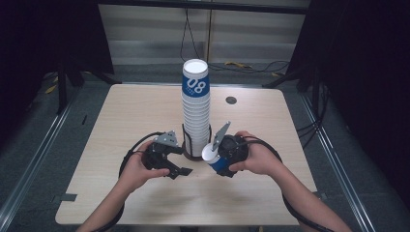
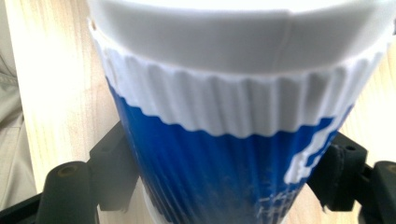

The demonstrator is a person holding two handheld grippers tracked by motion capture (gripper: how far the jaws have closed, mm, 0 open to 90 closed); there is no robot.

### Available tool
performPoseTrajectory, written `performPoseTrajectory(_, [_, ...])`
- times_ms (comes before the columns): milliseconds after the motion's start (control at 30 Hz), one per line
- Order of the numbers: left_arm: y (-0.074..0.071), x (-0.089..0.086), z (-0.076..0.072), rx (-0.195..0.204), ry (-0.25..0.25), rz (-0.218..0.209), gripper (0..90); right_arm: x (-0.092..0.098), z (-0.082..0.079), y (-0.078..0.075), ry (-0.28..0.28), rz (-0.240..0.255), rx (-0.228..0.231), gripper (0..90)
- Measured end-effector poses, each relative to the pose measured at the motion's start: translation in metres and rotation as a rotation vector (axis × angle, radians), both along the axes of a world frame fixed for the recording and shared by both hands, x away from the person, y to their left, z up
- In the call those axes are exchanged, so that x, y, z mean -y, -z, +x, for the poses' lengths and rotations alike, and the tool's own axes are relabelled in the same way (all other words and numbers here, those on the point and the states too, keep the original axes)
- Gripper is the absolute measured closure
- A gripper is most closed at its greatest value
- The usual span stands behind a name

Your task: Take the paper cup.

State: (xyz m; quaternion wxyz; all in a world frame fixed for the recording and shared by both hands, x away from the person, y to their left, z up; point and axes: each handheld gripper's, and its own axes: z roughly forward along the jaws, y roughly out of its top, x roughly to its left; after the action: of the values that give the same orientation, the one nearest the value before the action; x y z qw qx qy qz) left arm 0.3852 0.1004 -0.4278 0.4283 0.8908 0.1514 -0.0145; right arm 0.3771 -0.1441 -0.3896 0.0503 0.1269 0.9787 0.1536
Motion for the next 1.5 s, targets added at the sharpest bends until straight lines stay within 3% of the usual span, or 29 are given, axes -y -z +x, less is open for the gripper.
performPoseTrajectory(167, [0.000, 0.002, -0.001, 0.000, 0.006, 0.001, 17.4, -0.003, -0.001, 0.000, -0.003, -0.015, -0.009, 22.0])
performPoseTrajectory(400, [-0.002, 0.002, 0.000, -0.008, 0.008, -0.006, 17.4, -0.009, -0.002, 0.001, -0.059, -0.064, -0.020, 22.0])
performPoseTrajectory(433, [-0.002, 0.002, 0.000, -0.015, 0.002, -0.028, 17.4, -0.010, -0.003, 0.001, -0.051, -0.062, -0.023, 22.0])
performPoseTrajectory(1167, [-0.009, 0.015, 0.000, -0.022, 0.048, -0.034, 17.1, -0.022, -0.006, 0.004, -0.092, -0.056, -0.027, 22.0])
performPoseTrajectory(1500, [-0.013, 0.019, -0.001, -0.017, 0.056, -0.053, 17.1, -0.025, -0.006, -0.002, -0.092, -0.054, -0.016, 22.0])
